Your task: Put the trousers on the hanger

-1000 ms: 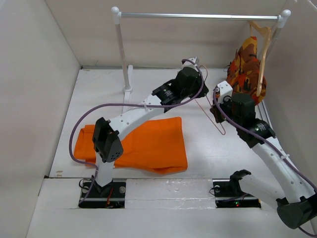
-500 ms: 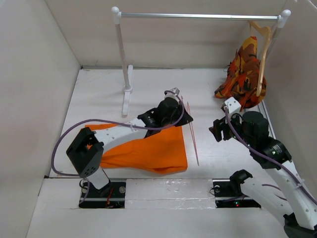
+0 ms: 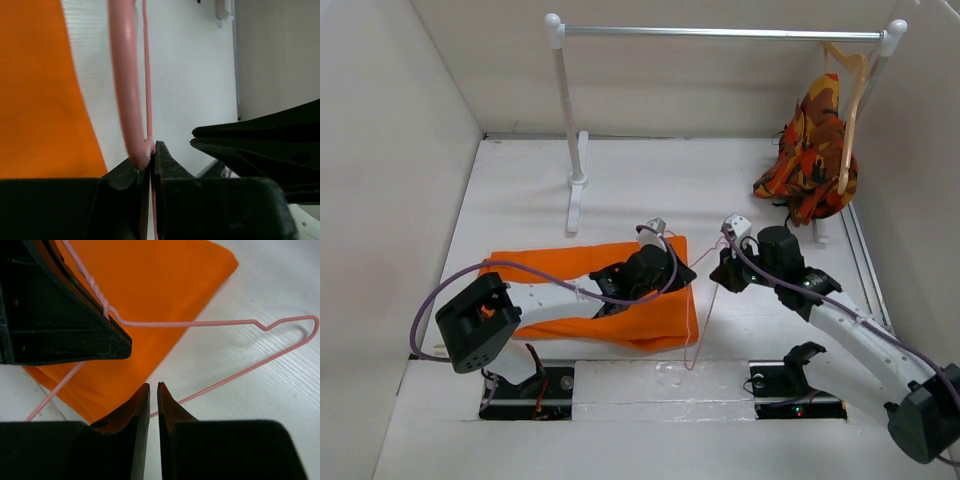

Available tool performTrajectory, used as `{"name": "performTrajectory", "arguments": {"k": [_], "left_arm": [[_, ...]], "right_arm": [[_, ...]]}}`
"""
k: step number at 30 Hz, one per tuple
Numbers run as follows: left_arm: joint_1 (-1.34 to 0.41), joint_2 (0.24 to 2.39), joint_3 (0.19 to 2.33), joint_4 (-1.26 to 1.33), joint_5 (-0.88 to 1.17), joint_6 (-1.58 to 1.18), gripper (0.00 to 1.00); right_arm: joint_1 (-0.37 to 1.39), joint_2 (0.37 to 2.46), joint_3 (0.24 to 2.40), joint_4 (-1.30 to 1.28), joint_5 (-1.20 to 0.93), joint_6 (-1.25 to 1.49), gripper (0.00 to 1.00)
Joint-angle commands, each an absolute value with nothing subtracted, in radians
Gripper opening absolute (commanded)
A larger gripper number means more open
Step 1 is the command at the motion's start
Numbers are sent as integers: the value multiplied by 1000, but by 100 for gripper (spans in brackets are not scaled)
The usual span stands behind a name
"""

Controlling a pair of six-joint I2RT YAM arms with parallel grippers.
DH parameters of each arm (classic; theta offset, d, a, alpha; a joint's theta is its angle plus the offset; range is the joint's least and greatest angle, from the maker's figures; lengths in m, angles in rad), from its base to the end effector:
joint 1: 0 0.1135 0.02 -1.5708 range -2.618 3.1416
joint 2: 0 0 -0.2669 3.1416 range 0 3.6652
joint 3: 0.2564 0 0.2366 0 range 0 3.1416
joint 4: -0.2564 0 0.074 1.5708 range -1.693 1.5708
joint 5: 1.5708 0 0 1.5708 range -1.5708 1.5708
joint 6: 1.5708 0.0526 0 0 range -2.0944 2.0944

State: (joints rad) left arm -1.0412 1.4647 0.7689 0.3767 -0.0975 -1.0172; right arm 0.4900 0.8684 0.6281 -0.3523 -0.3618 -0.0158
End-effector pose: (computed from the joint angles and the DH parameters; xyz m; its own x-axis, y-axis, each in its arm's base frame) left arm 0.1690 -0.2786 0.2386 -0.7742 -0.3532 -0.5252 0.2922 0.5366 -0.7916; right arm 0.1556 0.1041 0.2522 -0.4817 -0.2737 -0.8325 -0.7069 0.6828 0.1846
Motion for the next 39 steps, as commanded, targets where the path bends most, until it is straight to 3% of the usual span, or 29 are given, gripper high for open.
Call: {"name": "performTrajectory", "arguments": {"k": [1, 6, 10, 15, 19, 21, 22, 23, 24, 25, 39], "left_arm": [[-1066, 1471, 758, 417, -231, -1060, 0], [-1109, 1503, 762, 327, -345, -1098, 0], [-1120, 1554, 785, 258, -402, -1124, 0], [-1129, 1588, 785, 215, -452, -1152, 0], [-1129, 1589, 775, 199, -475, -1155, 0], [-1129, 1586, 772, 195, -491, -1155, 0], [-1129, 1582, 772, 184, -497, -1157, 0], [-1129, 1580, 770, 176, -506, -1152, 0], [-1129, 1577, 775, 166, -529, -1151, 0], [-1129, 1568, 775, 138, -541, -1149, 0], [-1085, 1460, 674, 43, -669, -1078, 0]], "right_arm": [[518, 942, 591, -123, -428, 34, 18], [558, 1074, 549, -11, -400, 52, 42], [569, 1176, 508, 138, -410, 78, 46], [589, 1339, 465, 280, -434, 107, 61], [621, 1407, 425, 374, -457, 161, 62], [634, 1413, 413, 400, -463, 175, 55], [634, 1416, 410, 408, -469, 181, 47], [634, 1410, 407, 414, -477, 184, 14], [634, 1379, 399, 414, -477, 195, 3], [634, 1352, 396, 408, -473, 201, 0], [451, 873, 417, -60, -497, 184, 0]]}}
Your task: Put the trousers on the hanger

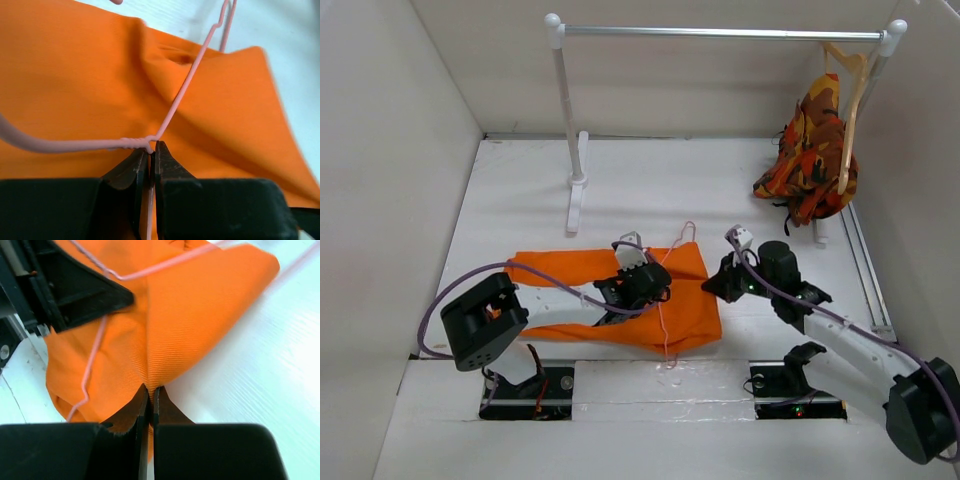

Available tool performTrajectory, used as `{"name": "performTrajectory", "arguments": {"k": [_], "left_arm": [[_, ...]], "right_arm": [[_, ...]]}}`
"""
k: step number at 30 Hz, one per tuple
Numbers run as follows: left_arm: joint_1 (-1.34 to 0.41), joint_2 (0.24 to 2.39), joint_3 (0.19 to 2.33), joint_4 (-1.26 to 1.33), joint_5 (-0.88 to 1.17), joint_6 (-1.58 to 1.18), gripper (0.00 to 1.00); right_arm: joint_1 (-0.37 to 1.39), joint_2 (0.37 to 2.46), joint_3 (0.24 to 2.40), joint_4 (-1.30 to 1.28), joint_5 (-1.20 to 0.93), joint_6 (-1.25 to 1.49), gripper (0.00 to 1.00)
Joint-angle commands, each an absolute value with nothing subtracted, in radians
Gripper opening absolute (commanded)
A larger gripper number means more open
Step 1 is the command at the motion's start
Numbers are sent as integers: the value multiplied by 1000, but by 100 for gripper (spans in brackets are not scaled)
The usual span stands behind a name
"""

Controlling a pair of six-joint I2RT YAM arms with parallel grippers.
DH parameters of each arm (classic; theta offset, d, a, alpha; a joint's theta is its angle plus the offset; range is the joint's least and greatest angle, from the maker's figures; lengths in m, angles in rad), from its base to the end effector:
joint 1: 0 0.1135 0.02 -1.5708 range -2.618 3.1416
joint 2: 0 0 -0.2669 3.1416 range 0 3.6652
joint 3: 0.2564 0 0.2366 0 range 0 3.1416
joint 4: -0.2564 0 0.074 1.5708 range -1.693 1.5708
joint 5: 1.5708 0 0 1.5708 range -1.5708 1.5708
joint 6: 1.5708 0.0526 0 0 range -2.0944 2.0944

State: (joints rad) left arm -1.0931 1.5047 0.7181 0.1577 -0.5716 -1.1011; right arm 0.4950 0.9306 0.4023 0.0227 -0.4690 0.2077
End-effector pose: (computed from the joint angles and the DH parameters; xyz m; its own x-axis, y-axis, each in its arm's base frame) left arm 0.1642 -0.2552 0.1906 -0.6091 -0.4548 -0.6498 0.0059 0.8167 -0.5771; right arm 0.1597 0.1132 0.2054 -0.5762 -0.1020 -0.8109 -0.6672 0.6317 0.3946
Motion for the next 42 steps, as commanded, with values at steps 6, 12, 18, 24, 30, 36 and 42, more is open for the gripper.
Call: {"name": "performTrajectory", "arguments": {"k": [6, 12, 18, 24, 30, 36, 42], "left_arm": [[-1010, 1399, 640, 5, -686, -1023, 0], [-985, 1325, 618, -23, -704, -966, 0], [-985, 1282, 592, -40, -698, -927, 0], [-1014, 1296, 662, -121, -780, -937, 0], [-1025, 1313, 709, -210, -839, -973, 0], [-1000, 1344, 699, -203, -810, -982, 0], [-1000, 1331, 762, -167, -814, -951, 0]], "right_arm": [[331, 767, 379, -167, -540, 130, 0], [247, 649, 344, -227, -531, 127, 0], [193, 696, 322, -178, -554, 95, 0], [170, 843, 386, -170, -529, 17, 0], [138, 913, 420, -172, -514, -31, 0], [126, 923, 411, -175, -508, -38, 0], [117, 942, 394, -172, -509, -46, 0]]}}
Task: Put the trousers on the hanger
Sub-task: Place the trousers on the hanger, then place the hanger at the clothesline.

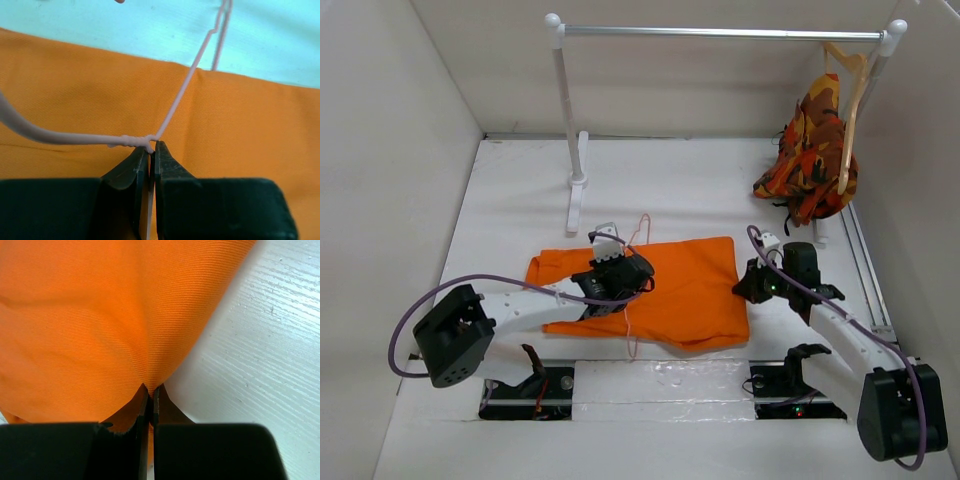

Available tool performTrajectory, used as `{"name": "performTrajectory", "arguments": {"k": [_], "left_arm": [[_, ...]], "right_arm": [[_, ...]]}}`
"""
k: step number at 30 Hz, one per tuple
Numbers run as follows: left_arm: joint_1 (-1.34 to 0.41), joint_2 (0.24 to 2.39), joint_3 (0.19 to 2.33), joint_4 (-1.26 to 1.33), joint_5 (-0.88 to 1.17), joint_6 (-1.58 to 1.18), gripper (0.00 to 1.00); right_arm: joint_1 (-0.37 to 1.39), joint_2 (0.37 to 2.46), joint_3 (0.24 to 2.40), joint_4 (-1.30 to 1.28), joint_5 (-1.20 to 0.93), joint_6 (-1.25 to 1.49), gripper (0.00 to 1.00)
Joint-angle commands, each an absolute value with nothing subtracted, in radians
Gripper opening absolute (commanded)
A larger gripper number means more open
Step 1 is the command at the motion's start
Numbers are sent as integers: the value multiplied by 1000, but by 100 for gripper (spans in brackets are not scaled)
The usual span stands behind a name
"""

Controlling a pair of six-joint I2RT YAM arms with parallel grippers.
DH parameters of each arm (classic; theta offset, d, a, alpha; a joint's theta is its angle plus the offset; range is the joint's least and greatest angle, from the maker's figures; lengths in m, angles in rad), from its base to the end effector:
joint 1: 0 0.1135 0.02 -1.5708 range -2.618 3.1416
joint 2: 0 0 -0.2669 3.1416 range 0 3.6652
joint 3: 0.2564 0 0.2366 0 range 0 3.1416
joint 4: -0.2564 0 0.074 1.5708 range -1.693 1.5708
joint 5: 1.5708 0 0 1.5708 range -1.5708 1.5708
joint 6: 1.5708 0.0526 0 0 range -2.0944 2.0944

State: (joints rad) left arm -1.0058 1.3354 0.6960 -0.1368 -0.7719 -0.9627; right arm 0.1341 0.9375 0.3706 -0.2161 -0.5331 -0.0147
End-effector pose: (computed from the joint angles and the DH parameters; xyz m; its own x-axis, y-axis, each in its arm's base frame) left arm 0.1685 -0.1973 0.2064 -0.4923 -0.3219 -0.8087 -0.1143 0.9450 -0.3065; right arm 0.1668 0.0495 0.1722 -0.6921 -0.1061 -0.7140 -0.4823 0.8039 0.3480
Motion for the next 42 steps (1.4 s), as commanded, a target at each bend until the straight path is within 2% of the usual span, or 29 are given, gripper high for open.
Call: {"name": "performTrajectory", "arguments": {"k": [1, 12, 20, 21, 22, 25, 28, 34, 39, 42], "left_arm": [[-1012, 1335, 778, -190, -818, -953, 0], [-1031, 1269, 942, -238, -885, -913, 0], [-1031, 1193, 983, -84, -777, -707, 0], [-1031, 1195, 1029, -90, -756, -657, 0], [-1031, 1203, 1064, -113, -749, -646, 0], [-1031, 1226, 1205, -162, -683, -559, 0], [-1031, 1253, 1334, -202, -600, -502, 0], [-999, 1353, 1590, -303, -420, -405, 0], [-999, 1422, 1779, -362, -350, -376, 0], [-999, 1448, 1837, -393, -341, -390, 0]], "right_arm": [[117, 945, 393, -170, -509, -48, 0], [117, 994, 410, -167, -514, -61, 0], [117, 925, 434, -233, -543, -61, 2], [117, 907, 448, -254, -540, -64, 8], [117, 888, 466, -305, -540, -64, 26], [117, 807, 578, -412, -529, -69, 50], [117, 770, 757, -515, -529, -78, 65], [210, 819, 1079, -531, -606, -34, 77], [377, 873, 1181, -310, -629, 202, 84], [466, 923, 1203, -206, -553, 287, 89]]}}
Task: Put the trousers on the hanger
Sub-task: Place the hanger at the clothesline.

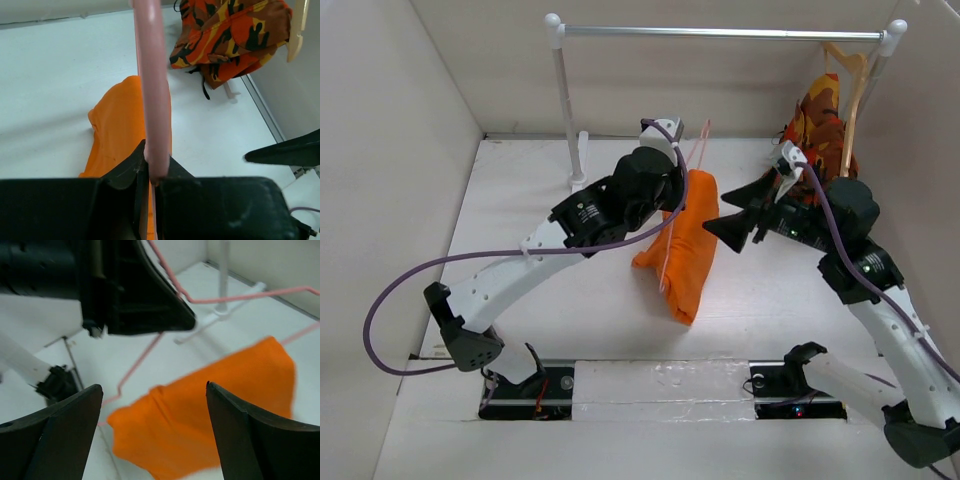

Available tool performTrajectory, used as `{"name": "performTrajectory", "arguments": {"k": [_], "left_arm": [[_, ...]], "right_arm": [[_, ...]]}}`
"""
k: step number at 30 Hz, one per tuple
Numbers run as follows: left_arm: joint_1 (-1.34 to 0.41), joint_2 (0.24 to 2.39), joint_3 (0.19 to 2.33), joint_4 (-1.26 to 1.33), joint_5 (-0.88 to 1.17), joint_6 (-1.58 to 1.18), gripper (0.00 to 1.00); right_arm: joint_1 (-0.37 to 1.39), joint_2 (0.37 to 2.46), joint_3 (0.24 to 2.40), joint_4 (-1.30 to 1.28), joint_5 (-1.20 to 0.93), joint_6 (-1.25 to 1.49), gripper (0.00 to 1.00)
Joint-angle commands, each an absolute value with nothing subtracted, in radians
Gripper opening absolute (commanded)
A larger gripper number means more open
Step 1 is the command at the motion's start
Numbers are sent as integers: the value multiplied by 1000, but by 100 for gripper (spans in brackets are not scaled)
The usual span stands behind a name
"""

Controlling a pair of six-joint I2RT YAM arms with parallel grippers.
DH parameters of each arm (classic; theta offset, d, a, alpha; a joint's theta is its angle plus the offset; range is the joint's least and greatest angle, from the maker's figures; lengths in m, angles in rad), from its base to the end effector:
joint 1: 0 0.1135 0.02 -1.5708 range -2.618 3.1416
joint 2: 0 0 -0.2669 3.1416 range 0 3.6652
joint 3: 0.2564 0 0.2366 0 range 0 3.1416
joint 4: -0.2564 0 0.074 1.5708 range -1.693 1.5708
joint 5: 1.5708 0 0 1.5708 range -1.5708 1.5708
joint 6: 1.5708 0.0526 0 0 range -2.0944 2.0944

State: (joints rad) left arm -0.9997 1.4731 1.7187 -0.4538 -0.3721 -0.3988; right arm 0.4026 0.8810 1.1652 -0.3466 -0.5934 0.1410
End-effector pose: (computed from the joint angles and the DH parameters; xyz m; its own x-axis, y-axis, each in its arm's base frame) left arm 0.1900 -0.2603 0.4676 -0.3326 -0.1515 -0.9308 0.5017 0.8074 -0.3107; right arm 0.1452 0.0938 0.4338 -0.1746 0.0523 -0.9832 -0.8219 0.5421 0.1748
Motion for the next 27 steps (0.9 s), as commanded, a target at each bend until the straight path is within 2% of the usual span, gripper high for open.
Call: {"name": "performTrajectory", "arguments": {"k": [1, 8, 10, 15, 16, 18, 19, 25, 27], "left_arm": [[-999, 1453, 1847, -399, -341, -402, 0], [-999, 1473, 1893, -417, -290, -448, 0], [-999, 1492, 1936, -452, -293, -442, 0], [-990, 1508, 1960, -495, -290, -449, 0], [-989, 1509, 1967, -499, -288, -451, 0], [-989, 1508, 1967, -500, -299, -446, 0], [-989, 1509, 1968, -502, -302, -446, 0], [-980, 1513, 1954, -486, -336, -437, 0], [-968, 1517, 1956, -474, -321, -434, 0]], "right_arm": [[515, 936, 1198, -172, -531, 302, 90], [635, 1006, 1052, 72, -394, 453, 90], [659, 1031, 1022, 153, -399, 505, 86], [758, 1054, 1022, 100, -295, 515, 75], [767, 1049, 988, 136, -285, 528, 60], [781, 1039, 953, 176, -253, 572, 39], [791, 1031, 940, 199, -241, 584, 21], [801, 973, 962, 147, -163, 563, 0], [801, 959, 991, 126, -143, 552, 0]]}}
